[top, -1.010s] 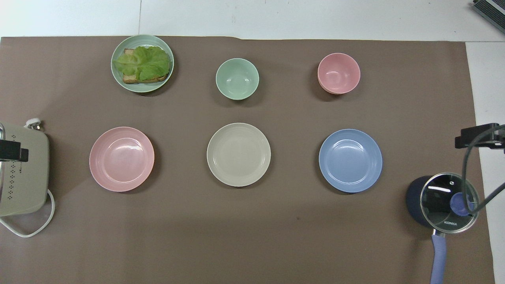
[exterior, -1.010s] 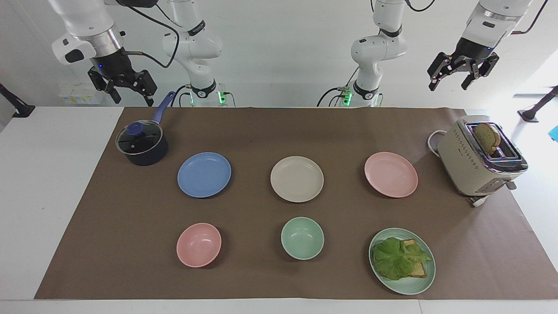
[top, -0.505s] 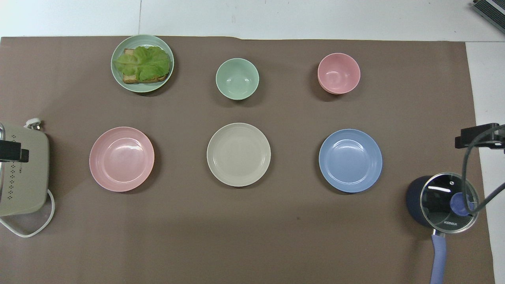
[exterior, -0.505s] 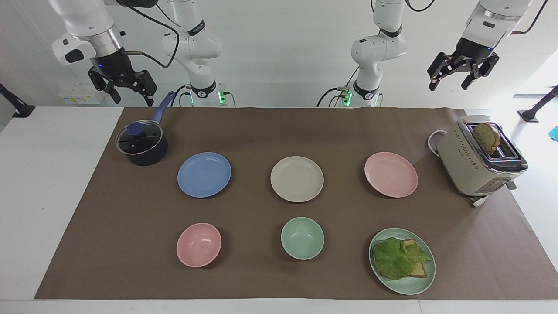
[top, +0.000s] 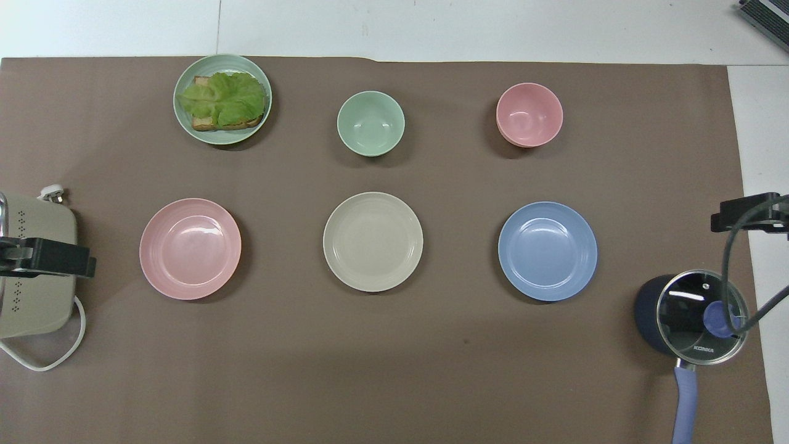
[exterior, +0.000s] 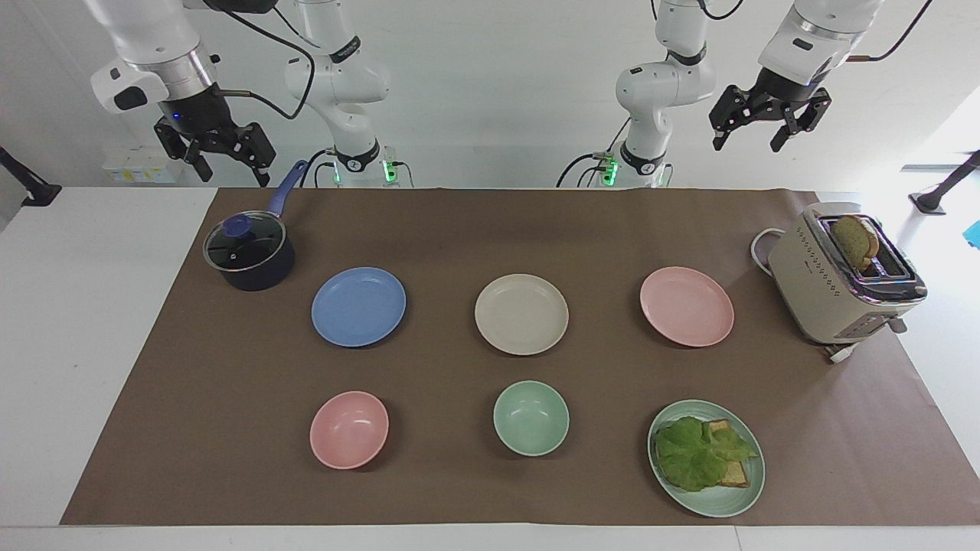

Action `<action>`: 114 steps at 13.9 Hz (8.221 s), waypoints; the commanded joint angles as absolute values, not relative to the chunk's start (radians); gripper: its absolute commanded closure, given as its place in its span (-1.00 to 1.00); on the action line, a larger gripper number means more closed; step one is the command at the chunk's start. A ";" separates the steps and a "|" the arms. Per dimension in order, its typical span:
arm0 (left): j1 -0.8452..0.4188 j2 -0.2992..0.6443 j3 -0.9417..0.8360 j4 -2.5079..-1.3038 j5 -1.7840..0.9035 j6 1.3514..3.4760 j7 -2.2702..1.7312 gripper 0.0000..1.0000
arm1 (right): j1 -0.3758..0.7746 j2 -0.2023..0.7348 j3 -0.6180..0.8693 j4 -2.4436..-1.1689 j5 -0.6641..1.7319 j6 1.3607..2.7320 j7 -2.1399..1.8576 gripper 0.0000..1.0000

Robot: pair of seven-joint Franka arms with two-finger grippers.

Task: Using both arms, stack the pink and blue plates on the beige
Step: 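Reach the left gripper to the rim of the pink plate and grasp, then lift the pink plate with the left gripper onto the beige plate, then open the left gripper and withdraw it to rest, then reach the right gripper to the rim of the blue plate and grasp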

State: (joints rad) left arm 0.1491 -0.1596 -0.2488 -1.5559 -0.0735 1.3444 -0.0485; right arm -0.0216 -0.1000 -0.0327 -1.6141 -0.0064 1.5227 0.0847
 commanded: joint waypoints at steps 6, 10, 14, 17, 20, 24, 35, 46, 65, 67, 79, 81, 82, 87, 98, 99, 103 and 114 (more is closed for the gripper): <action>0.153 -0.187 -0.235 -1.832 -0.098 1.489 -0.143 -1.00 | -0.031 -0.107 -0.029 -1.626 0.008 1.537 0.066 -1.00; 0.225 -0.186 -0.233 -2.057 -0.095 1.753 -0.141 -1.00 | -0.031 -0.107 -0.029 -1.626 0.008 1.537 0.066 -1.00; 0.282 -0.128 -0.233 -2.207 -0.095 1.972 -0.138 -1.00 | -0.031 -0.107 -0.029 -1.626 0.008 1.537 0.066 -1.00; 0.308 -0.020 -0.233 -2.240 -0.094 2.083 -0.138 -1.00 | -0.031 -0.107 -0.029 -1.626 0.008 1.537 0.066 -1.00; 0.324 0.058 -0.233 -2.246 -0.094 2.154 -0.165 -1.00 | -0.031 -0.107 -0.029 -1.626 0.008 1.537 0.066 -1.00; 0.322 0.058 -0.233 -2.261 -0.094 2.157 -0.375 -1.00 | -0.031 -0.109 -0.029 -1.626 0.008 1.529 0.064 -1.00; 0.316 0.064 -0.233 -2.215 -0.094 2.062 -0.424 1.00 | -0.031 -0.117 -0.029 -1.635 0.008 1.532 0.066 -1.00; 0.071 -0.021 -0.244 -1.968 -0.225 1.646 -0.416 1.00 | -0.029 -0.117 -0.029 -1.635 0.008 1.534 0.066 -1.00; -0.273 0.121 -0.242 -2.109 -0.311 2.200 -0.660 -1.00 | -0.031 -0.121 -0.029 -1.644 0.008 1.531 0.055 -1.00; -0.275 0.123 -0.241 -2.106 -0.311 2.197 -0.666 -1.00 | -0.031 -0.121 -0.029 -1.644 0.008 1.532 0.055 -1.00; 0.119 0.023 -0.232 -1.646 -0.042 1.551 -0.229 -1.00 | -0.031 -0.121 -0.029 -1.655 0.008 1.554 0.055 -1.00; 0.158 0.021 -0.224 -1.580 0.012 1.505 -0.120 -1.00 | -0.032 -0.130 -0.029 -1.681 0.008 1.555 0.054 -1.00; 0.169 0.021 -0.224 -1.541 0.018 1.464 -0.080 -1.00 | -0.032 -0.138 -0.029 -1.703 0.008 1.575 0.054 -1.00; 0.166 -0.023 -0.233 -1.494 0.034 1.433 -0.029 -1.00 | -0.031 -0.189 -0.029 -1.958 0.006 1.791 0.049 -1.00; 0.176 -0.041 -0.229 -1.502 0.028 1.433 -0.035 -1.00 | -0.032 0.089 -0.029 -2.275 0.008 2.422 -0.043 -0.75; 0.176 -0.041 -0.229 -1.500 0.028 1.433 -0.035 -1.00 | -0.032 0.101 -0.028 -2.278 0.008 2.428 -0.044 -0.72; 0.176 -0.041 -0.229 -1.500 0.028 1.433 -0.034 -1.00 | -0.015 0.126 -0.025 -2.279 0.034 2.434 -0.069 -0.36; 0.176 -0.041 -0.229 -1.502 0.028 1.433 -0.034 -1.00 | 0.000 0.115 -0.025 -2.279 0.064 2.422 -0.071 1.00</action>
State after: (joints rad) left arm 0.1671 -0.0347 -0.2242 -1.5011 0.0182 1.4489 -0.0435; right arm 0.0047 0.1166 -0.0262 -2.2781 0.0430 2.4154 -0.0417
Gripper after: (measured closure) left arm 0.000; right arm 0.930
